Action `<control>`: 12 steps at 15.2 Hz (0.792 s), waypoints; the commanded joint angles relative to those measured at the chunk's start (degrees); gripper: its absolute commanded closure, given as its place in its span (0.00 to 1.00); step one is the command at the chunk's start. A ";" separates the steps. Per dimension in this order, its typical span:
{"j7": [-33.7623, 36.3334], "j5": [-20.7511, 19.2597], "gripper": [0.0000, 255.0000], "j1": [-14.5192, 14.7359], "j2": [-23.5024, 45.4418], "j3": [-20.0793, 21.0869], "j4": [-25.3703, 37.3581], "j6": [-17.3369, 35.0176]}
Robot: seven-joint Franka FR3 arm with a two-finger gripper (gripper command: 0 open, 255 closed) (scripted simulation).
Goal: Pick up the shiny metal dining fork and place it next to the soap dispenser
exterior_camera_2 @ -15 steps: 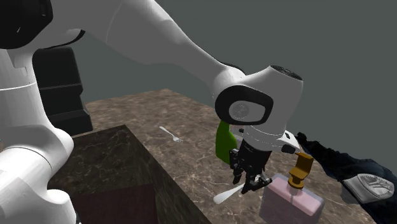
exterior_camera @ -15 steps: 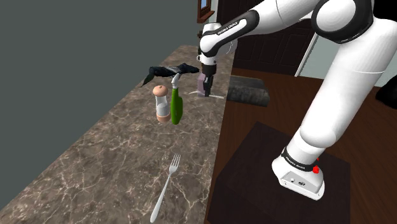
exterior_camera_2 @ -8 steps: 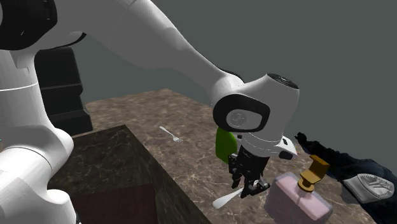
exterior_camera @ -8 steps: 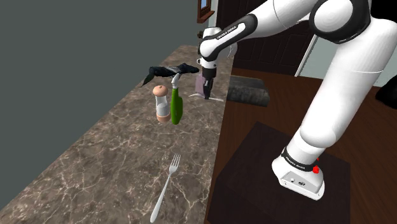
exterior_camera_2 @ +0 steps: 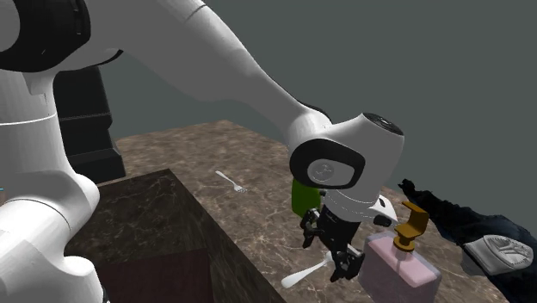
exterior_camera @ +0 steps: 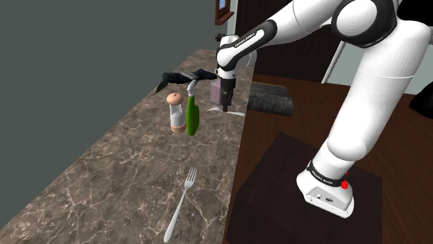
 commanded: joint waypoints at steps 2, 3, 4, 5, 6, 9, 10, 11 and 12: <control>0.02 -0.19 0.00 -0.17 -0.63 -0.16 1.24 -1.90; 0.11 -0.36 0.00 -0.30 -1.26 -0.27 2.49 -3.78; 0.20 -0.52 0.00 -0.42 -1.81 -0.38 3.81 -5.66; 0.26 -0.64 0.00 -0.51 -2.19 -0.47 4.91 -7.15; 0.26 -0.64 0.00 -0.51 -2.19 -0.47 4.91 -7.15; 0.26 -0.64 0.00 -0.51 -2.19 -0.47 4.91 -7.15; 0.26 -0.64 0.00 -0.51 -2.19 -0.47 4.91 -7.15; 0.26 -0.64 0.00 -0.51 -2.19 -0.47 4.91 -7.15; 0.26 -0.64 0.00 -0.51 -2.19 -0.47 4.91 -7.15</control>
